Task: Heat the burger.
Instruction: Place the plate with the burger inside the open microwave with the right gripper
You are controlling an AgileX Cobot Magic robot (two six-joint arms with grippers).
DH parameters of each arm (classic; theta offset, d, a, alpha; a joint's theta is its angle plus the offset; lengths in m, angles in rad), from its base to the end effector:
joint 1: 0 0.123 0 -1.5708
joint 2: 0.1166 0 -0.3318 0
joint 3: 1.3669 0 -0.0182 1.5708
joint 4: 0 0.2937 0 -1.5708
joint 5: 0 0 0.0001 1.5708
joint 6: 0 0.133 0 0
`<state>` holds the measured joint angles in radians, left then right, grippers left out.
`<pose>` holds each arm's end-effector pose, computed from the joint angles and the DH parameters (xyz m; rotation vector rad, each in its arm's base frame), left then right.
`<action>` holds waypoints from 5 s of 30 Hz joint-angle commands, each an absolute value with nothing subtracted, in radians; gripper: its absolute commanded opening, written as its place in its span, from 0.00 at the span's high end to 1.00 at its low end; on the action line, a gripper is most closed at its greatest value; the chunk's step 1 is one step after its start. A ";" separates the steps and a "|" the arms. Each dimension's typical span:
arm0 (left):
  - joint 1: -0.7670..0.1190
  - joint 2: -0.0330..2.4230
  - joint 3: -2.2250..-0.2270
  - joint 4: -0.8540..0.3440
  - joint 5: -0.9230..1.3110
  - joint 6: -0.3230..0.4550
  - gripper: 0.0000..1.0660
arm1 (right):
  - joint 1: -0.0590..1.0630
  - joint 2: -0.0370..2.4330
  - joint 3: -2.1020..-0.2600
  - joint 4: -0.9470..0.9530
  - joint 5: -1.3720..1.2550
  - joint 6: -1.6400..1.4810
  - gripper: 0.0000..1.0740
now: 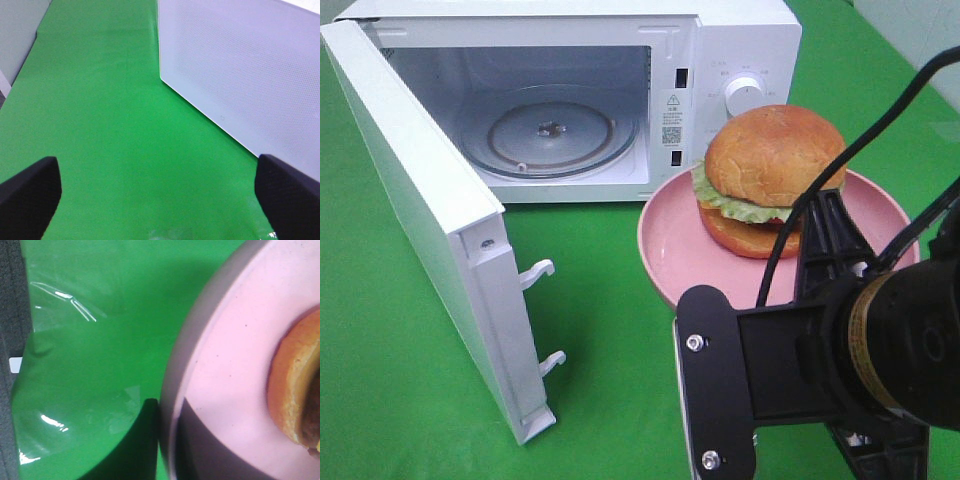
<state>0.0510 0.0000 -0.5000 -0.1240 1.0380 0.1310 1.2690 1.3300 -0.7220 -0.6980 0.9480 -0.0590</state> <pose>0.0247 -0.0129 0.2822 0.0846 2.0138 -0.0322 0.1403 0.2169 0.2115 -2.0208 1.7445 -0.5840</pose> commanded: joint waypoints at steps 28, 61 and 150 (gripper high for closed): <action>0.054 0.000 -0.497 -0.130 1.036 0.132 0.08 | 1.037 1.324 -0.723 -0.708 0.586 -0.577 1.00; 0.054 0.000 -0.497 -0.130 1.036 0.132 0.08 | 0.683 1.327 -0.723 0.000 0.407 -1.604 1.00; 0.054 0.000 -0.497 -0.130 1.036 0.132 0.08 | 0.727 1.845 -1.202 -0.115 0.287 -1.491 1.00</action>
<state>0.0510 0.0000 -0.5000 -0.1240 1.0380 0.1310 0.7230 1.8590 -1.1790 -0.1070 0.3460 -1.4950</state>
